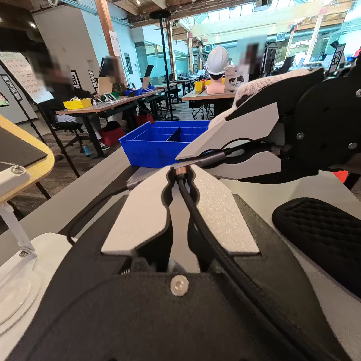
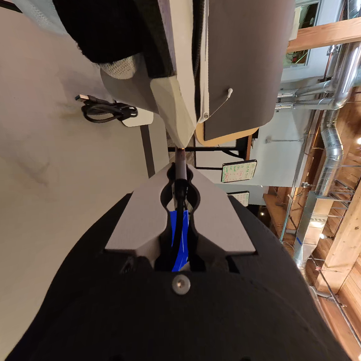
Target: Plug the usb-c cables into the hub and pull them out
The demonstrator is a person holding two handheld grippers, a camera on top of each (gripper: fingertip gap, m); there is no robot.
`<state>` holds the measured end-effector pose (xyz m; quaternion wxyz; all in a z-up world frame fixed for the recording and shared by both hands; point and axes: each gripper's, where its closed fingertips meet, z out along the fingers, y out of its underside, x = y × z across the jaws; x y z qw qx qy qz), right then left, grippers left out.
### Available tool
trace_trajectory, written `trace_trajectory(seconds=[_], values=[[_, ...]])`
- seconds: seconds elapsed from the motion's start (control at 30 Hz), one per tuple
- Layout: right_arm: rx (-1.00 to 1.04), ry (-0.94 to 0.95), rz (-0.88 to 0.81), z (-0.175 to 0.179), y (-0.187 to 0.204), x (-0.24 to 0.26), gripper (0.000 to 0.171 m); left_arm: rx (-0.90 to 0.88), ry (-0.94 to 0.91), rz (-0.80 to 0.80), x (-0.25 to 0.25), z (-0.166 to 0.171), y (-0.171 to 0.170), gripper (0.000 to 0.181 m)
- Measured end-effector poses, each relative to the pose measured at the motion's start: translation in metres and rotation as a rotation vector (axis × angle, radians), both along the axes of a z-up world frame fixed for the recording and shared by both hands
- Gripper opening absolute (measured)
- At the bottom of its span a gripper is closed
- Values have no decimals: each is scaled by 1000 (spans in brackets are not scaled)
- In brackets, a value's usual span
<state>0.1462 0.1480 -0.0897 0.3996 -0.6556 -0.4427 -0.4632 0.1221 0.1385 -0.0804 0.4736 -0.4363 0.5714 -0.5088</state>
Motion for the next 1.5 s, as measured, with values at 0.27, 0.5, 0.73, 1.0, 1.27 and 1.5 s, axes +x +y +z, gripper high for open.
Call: trace_trajectory(seconds=[0.27,0.5,0.73,1.0,1.27,1.5], values=[[30,177,-42,0,-4,14,6,-29,-56,-91,-9,21,-13,33],[131,291,-142,42,-19,58,6,20,-227,-77,-46,83,-2,48],[225,281,-302,125,-46,135,6,7,-360,-93,-82,122,15,56],[146,384,-529,188,-70,231,6,9,-358,-5,-86,120,42,50],[-78,548,-730,169,-74,311,6,-15,-328,11,-84,111,55,48],[-309,589,-880,126,-60,363,6,-30,-297,19,-79,100,63,47]])
